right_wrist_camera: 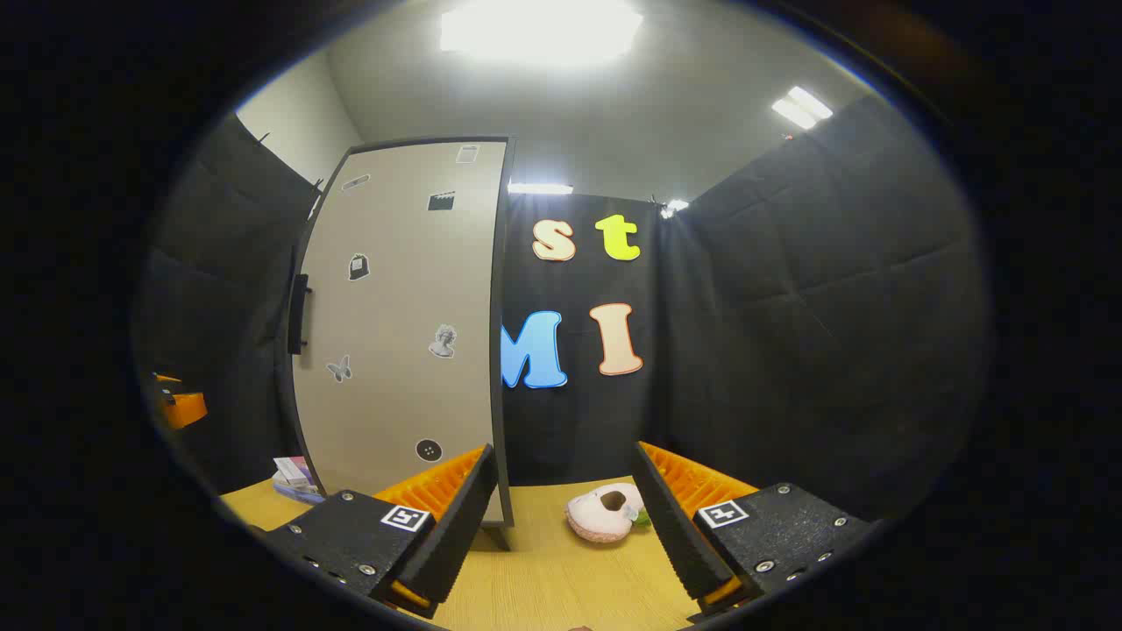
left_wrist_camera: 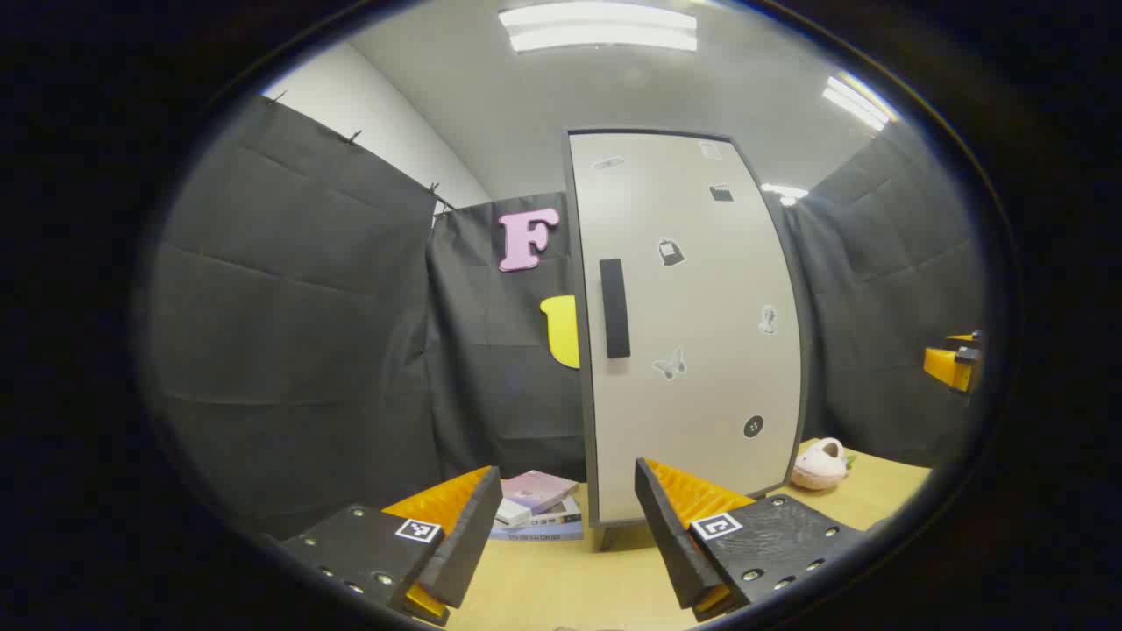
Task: Open the cabinet door with the right hand, grasp the bottle in the cabinet with the left hand and place it on the coaster, then close the cabinet door with the right hand.
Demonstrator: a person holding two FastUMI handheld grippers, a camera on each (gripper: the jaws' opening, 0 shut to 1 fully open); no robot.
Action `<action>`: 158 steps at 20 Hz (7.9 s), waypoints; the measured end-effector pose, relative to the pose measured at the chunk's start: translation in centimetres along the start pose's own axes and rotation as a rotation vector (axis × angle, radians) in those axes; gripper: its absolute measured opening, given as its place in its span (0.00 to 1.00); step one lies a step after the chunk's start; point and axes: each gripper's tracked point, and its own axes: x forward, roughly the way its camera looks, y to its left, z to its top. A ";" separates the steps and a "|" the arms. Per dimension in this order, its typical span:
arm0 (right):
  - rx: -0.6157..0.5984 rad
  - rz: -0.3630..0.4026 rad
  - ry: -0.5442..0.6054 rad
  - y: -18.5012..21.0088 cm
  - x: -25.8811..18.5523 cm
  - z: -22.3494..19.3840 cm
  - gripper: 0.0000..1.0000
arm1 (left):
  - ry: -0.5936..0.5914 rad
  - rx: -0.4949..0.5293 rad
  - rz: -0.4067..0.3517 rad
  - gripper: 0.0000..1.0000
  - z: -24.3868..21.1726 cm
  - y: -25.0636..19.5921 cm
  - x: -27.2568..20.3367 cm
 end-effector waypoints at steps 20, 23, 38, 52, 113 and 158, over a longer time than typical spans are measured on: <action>0.011 0.079 -0.021 3.3 0.9 1.5 0.95 | -0.032 0.019 0.049 0.87 1.5 2.2 -1.9; 0.035 0.122 -0.031 5.4 1.9 2.5 0.95 | -0.050 0.044 0.087 0.87 2.1 4.1 -3.1; 0.126 0.370 -0.067 20.2 8.0 7.6 0.95 | -0.019 0.084 0.388 0.88 1.8 18.1 -12.1; 0.115 0.496 -0.072 34.0 11.7 10.5 0.94 | 0.007 0.089 0.532 0.87 0.4 26.4 -16.2; 0.083 0.880 0.168 35.7 10.1 9.2 0.22 | -0.048 0.044 0.113 0.87 2.9 7.8 -5.0; 0.171 0.546 0.091 24.4 11.3 9.0 0.55 | -0.047 -0.020 -0.138 0.92 5.7 -12.5 1.5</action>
